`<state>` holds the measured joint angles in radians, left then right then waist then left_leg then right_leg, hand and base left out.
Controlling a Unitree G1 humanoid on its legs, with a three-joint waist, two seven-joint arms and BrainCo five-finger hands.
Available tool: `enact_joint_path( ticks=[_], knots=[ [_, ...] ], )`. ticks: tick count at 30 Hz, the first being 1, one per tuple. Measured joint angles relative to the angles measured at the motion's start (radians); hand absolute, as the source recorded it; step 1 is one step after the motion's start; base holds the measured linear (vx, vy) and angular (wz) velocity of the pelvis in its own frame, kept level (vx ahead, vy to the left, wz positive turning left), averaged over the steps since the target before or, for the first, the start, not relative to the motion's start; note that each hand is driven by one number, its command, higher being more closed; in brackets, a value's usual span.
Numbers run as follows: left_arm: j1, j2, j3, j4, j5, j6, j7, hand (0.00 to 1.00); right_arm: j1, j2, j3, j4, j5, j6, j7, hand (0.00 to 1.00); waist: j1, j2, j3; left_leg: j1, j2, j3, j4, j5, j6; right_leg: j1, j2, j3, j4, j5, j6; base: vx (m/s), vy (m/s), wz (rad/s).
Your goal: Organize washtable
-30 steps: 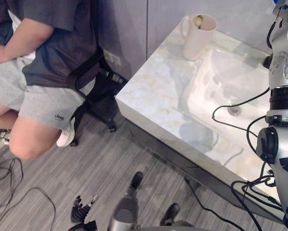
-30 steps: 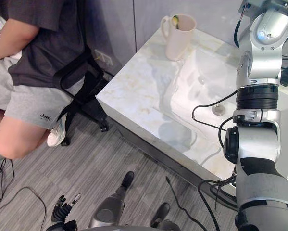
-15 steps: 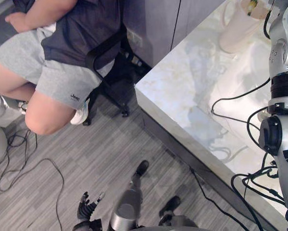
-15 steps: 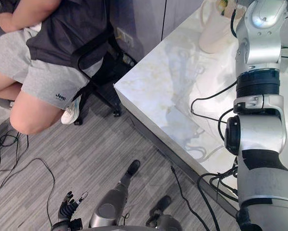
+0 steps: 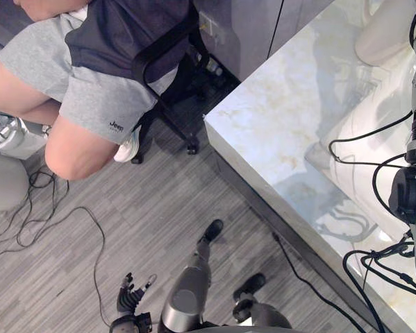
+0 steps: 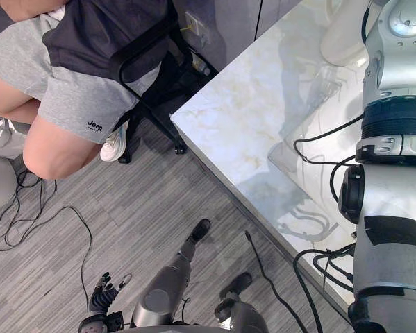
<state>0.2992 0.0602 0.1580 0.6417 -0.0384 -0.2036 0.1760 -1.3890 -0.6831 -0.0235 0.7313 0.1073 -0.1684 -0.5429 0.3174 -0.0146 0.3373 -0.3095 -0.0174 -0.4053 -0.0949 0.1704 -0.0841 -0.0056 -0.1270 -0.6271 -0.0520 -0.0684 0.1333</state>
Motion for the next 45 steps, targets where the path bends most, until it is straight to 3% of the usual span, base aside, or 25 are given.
enact_joint_path(
  ticks=[20,27,34,36,40,43,45],
  knots=[
    [-0.002,0.001,-0.003,0.039,0.0,0.003,-0.016,0.0,0.065,0.01,0.032,-0.001,0.071,-0.004,0.093,0.0,-0.005,-0.003,-0.001,0.074,0.001,-0.009,-0.001,0.0,0.0,0.055,-0.015,-0.003,0.069,-0.039,0.004,-0.03,0.026,0.02],
    [-0.002,0.005,-0.003,0.063,0.0,0.011,-0.024,0.0,0.101,0.011,0.031,-0.007,0.097,-0.005,0.113,0.0,-0.014,-0.037,-0.022,0.083,0.002,-0.007,0.0,0.003,-0.001,0.061,-0.016,0.0,0.074,-0.039,0.004,-0.02,0.012,0.0],
    [0.004,0.033,0.003,0.066,0.002,0.029,-0.039,0.0,0.248,-0.003,-0.05,-0.275,0.078,-0.023,0.107,0.0,-0.067,-0.088,-0.075,0.114,0.002,-0.002,-0.001,0.003,-0.001,0.09,-0.017,0.004,0.072,-0.039,0.004,-0.04,0.013,-0.01],
    [0.006,0.043,0.003,0.066,0.003,0.034,-0.043,0.0,0.31,-0.047,-0.079,-0.33,0.072,-0.025,0.106,0.0,-0.086,-0.106,-0.104,0.123,0.002,0.006,-0.001,0.003,0.0,0.094,-0.018,0.012,0.074,-0.038,0.003,-0.06,0.021,-0.09],
    [0.013,0.044,0.011,0.067,0.01,0.043,-0.043,0.0,0.428,-0.091,-0.191,-0.426,0.069,-0.046,0.106,0.0,-0.116,-0.117,-0.131,0.169,0.011,0.056,-0.002,-0.003,0.007,0.105,-0.025,0.06,0.083,-0.036,0.001,-0.09,0.016,-0.34],
    [0.039,0.043,0.014,0.068,0.01,0.045,-0.044,0.0,0.617,-0.111,-0.374,-0.53,0.07,-0.073,0.105,0.0,-0.152,-0.126,-0.183,0.196,0.017,0.107,-0.003,-0.012,0.018,0.104,-0.031,0.108,0.082,-0.032,0.0,-0.08,0.019,-0.48],
    [0.051,0.036,0.036,0.077,0.01,0.05,-0.044,0.0,0.8,-0.111,-0.571,-0.567,0.07,-0.097,0.091,0.0,-0.19,-0.127,-0.224,0.218,0.018,0.148,-0.008,-0.019,0.025,0.105,-0.033,0.146,0.081,-0.025,0.002,-0.05,0.015,-0.51]
  ],
)
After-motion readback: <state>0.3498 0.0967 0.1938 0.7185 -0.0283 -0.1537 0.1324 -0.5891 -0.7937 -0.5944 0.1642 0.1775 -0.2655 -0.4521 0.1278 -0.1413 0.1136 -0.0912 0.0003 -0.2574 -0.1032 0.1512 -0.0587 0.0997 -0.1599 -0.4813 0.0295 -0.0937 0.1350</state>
